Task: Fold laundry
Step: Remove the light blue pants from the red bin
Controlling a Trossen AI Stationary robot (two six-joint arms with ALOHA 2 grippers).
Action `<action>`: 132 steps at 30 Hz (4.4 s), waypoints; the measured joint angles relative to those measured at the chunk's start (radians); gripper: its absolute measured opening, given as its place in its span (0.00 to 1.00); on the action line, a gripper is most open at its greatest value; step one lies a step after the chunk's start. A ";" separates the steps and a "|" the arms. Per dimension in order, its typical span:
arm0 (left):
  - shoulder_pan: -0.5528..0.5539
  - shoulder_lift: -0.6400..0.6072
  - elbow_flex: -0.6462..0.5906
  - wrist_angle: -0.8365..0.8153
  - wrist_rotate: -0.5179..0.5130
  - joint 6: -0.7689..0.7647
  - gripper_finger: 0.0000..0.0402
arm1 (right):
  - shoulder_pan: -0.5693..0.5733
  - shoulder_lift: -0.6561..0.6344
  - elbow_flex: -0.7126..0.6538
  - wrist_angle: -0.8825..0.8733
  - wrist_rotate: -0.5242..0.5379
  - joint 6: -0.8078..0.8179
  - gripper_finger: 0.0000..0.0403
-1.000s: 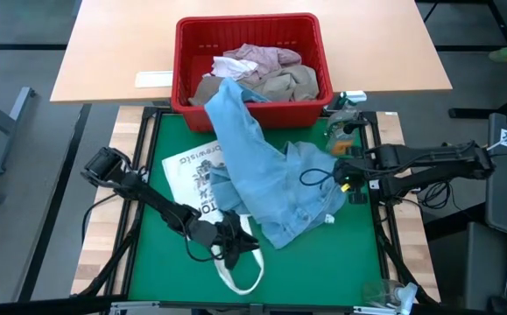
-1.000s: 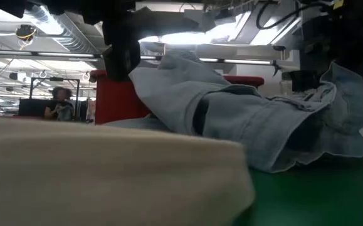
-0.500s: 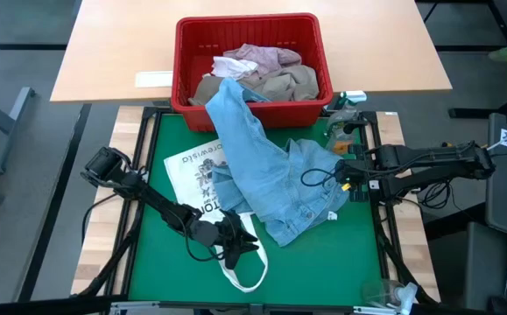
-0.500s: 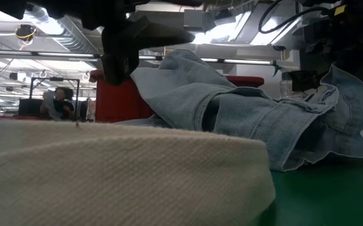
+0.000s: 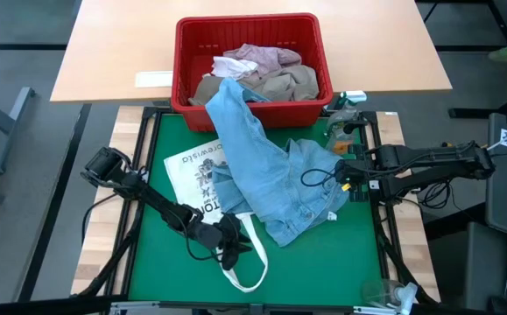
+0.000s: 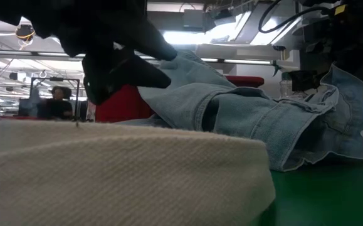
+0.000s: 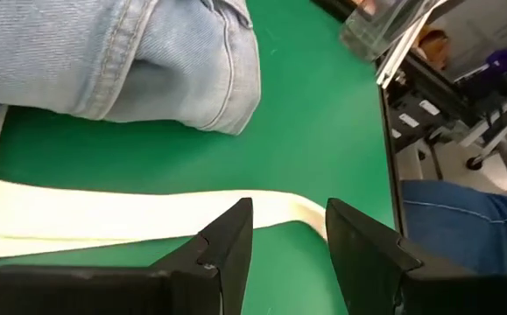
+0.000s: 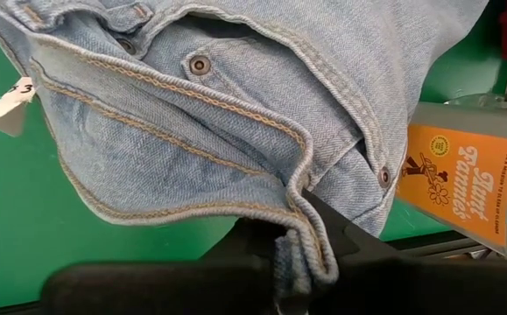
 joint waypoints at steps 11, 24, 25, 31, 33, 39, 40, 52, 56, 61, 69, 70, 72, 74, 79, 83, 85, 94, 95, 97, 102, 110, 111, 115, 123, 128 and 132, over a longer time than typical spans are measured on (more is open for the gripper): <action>0.000 0.000 0.000 -0.027 -0.014 0.000 0.35 | 0.000 0.003 0.000 -0.003 0.008 -0.001 0.27; 0.018 -0.008 0.000 -0.104 -0.097 0.071 0.35 | 0.000 0.003 0.000 -0.071 0.008 -0.002 0.39; 0.024 -0.008 0.000 -0.104 -0.104 0.084 0.35 | 0.000 0.003 0.000 -0.075 0.008 -0.002 0.39; 0.071 -0.008 0.000 -0.120 -0.111 0.132 0.35 | 0.000 0.003 0.022 -0.134 0.008 -0.018 0.39; 0.089 -0.015 0.000 -0.139 -0.111 0.132 0.35 | 0.000 0.010 0.050 -0.151 0.008 -0.033 0.39; 0.131 -0.099 -0.001 -0.358 -0.118 0.130 0.33 | 0.000 0.010 0.115 -0.088 -0.100 0.030 0.39; 0.136 -0.118 0.000 -0.397 -0.118 0.127 0.32 | 0.000 0.011 0.117 -0.060 -0.148 0.048 0.39; 0.118 -0.164 0.000 -0.668 -0.064 0.018 0.20 | 0.020 0.013 0.042 0.322 -0.494 0.086 0.39; 0.116 -0.164 0.000 -0.683 -0.085 0.017 0.20 | 0.094 0.023 0.013 0.423 -0.499 0.096 0.39; 0.117 -0.164 0.000 -0.687 -0.128 0.015 0.20 | 0.237 0.061 -0.013 0.566 -0.464 0.132 0.39; 0.117 -0.148 0.000 -0.686 -0.129 -0.011 0.20 | 0.467 0.182 -0.017 0.718 -0.245 0.101 0.39; 0.117 -0.140 0.000 -0.685 -0.127 -0.012 0.20 | 0.488 0.200 -0.017 0.729 -0.220 0.085 0.39; 0.116 -0.124 0.000 -0.680 -0.126 -0.011 0.20 | 0.525 0.237 -0.017 0.748 -0.166 0.049 0.39; 0.117 -0.109 0.000 -0.680 -0.125 -0.011 0.20 | 0.554 0.275 -0.017 0.769 -0.092 0.006 0.39; 0.117 -0.085 0.000 -0.680 -0.128 -0.010 0.20 | 0.585 0.381 -0.017 0.831 0.069 -0.136 0.39; 0.117 -0.080 0.000 -0.684 -0.130 -0.009 0.20 | 0.583 0.462 -0.017 0.876 0.066 -0.186 0.39; 0.117 -0.079 0.000 -0.684 -0.130 -0.009 0.20 | 0.583 0.501 -0.017 0.899 0.064 -0.217 0.39; 0.117 -0.079 0.000 -0.681 -0.130 -0.010 0.20 | 0.583 0.572 -0.017 1.008 0.055 -0.345 0.39; 0.117 -0.079 0.000 -0.680 -0.130 -0.010 0.20 | 0.583 0.572 -0.017 1.022 0.050 -0.346 0.39; 0.117 -0.079 0.000 -0.680 -0.130 -0.010 0.20 | 0.583 0.572 -0.017 1.031 0.051 -0.361 0.39; 0.117 -0.079 0.000 -0.679 -0.129 -0.010 0.20 | 0.583 0.572 -0.017 1.029 0.090 -0.399 0.39; 0.117 -0.079 0.000 -0.679 -0.129 -0.011 0.20 | 0.583 0.577 -0.017 1.028 0.114 -0.423 0.39; 0.117 -0.079 0.000 -0.678 -0.129 -0.011 0.20 | 0.583 0.581 -0.017 1.026 0.114 -0.423 0.39; 0.117 -0.079 0.000 -0.664 -0.128 -0.011 0.20 | 0.583 0.614 -0.017 1.028 0.137 -0.424 0.39; 0.117 -0.079 0.000 -0.660 -0.128 -0.011 0.20 | 0.583 0.694 -0.017 1.089 0.252 -0.425 0.39; 0.117 -0.079 0.000 -0.661 -0.128 -0.010 0.20 | 0.583 0.716 -0.017 1.136 0.302 -0.422 0.38; 0.117 -0.079 0.000 -0.661 -0.128 -0.009 0.20 | 0.583 0.716 -0.017 1.139 0.331 -0.394 0.26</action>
